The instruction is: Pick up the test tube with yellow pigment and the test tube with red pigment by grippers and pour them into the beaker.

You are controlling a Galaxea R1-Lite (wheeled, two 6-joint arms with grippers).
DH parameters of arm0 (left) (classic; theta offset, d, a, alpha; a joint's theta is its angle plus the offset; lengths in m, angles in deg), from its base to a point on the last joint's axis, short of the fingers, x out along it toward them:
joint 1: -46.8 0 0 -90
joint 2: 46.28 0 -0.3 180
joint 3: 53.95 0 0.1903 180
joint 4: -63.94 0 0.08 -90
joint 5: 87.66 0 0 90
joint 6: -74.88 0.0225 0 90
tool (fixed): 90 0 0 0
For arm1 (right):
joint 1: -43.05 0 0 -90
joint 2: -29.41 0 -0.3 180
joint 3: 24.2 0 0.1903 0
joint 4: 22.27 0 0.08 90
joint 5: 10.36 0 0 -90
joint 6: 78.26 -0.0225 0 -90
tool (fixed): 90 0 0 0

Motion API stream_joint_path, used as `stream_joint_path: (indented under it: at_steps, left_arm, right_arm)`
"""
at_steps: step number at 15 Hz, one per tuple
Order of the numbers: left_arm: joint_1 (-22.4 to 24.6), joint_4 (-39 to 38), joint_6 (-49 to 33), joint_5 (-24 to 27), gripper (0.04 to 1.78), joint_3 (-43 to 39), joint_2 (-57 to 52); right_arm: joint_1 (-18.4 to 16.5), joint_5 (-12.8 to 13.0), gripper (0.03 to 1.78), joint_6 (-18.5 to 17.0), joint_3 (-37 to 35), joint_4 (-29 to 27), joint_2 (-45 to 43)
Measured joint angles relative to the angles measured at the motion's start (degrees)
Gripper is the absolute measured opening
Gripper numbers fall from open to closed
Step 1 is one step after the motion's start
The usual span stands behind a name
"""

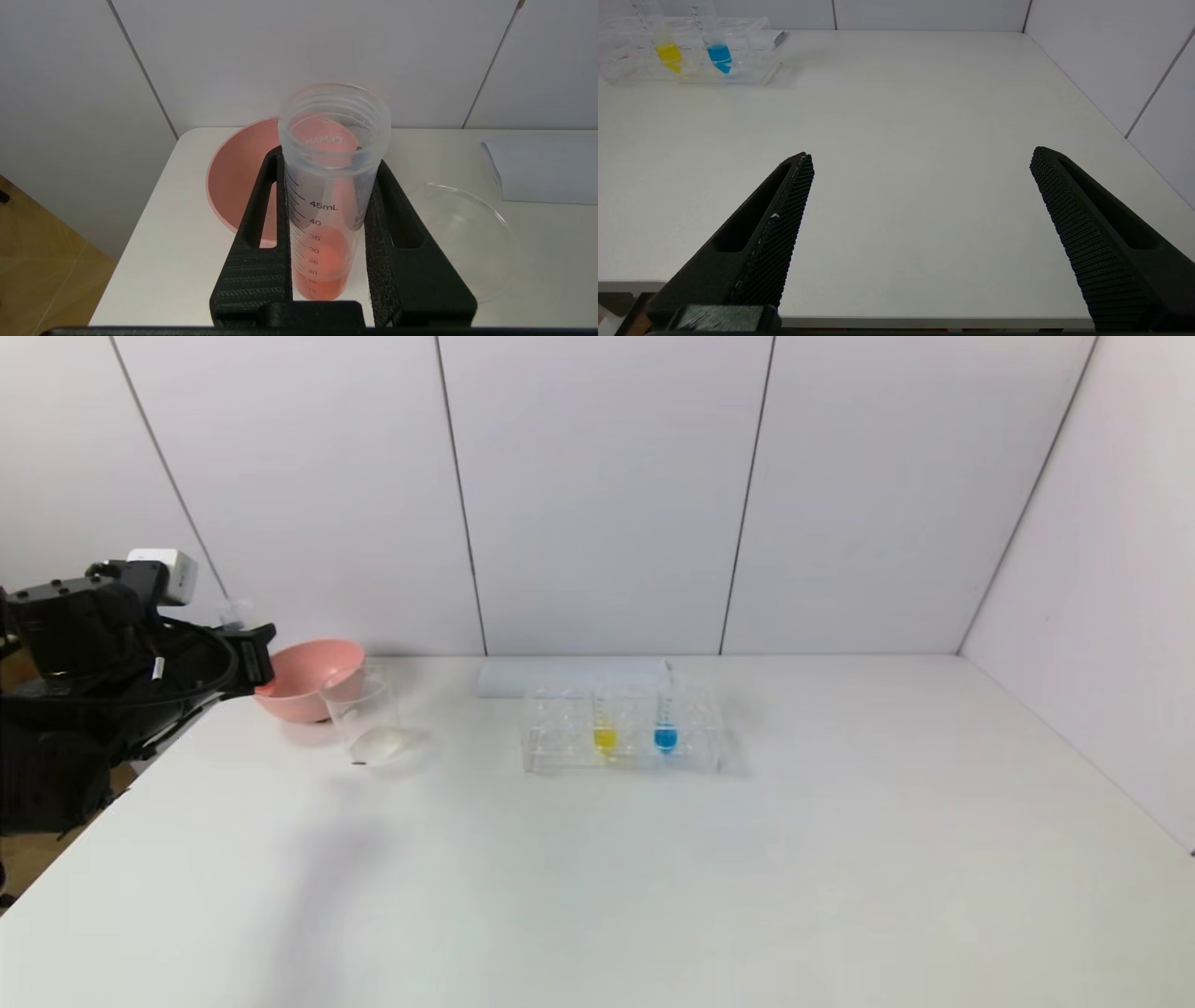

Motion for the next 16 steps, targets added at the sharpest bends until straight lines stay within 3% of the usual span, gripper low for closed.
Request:
stream_joint_path:
  at_steps: [6, 10, 16]
  left_arm:
    - [1.8, 1.4, 0.9, 7.2, 0.45, 0.5, 1.3]
    - [5.0, 7.3, 7.4, 13.9, 0.45, 2.5, 1.2]
    - [5.7, 13.8, 11.4, 17.2, 0.45, 5.8, 1.2]
  right_arm:
    - [0.0, 0.0, 1.7, 0.0, 0.0, 0.0, 0.0]
    - [0.0, 0.0, 1.7, 0.0, 0.0, 0.0, 0.0]
    - [0.0, 0.0, 1.7, 0.0, 0.0, 0.0, 0.0]
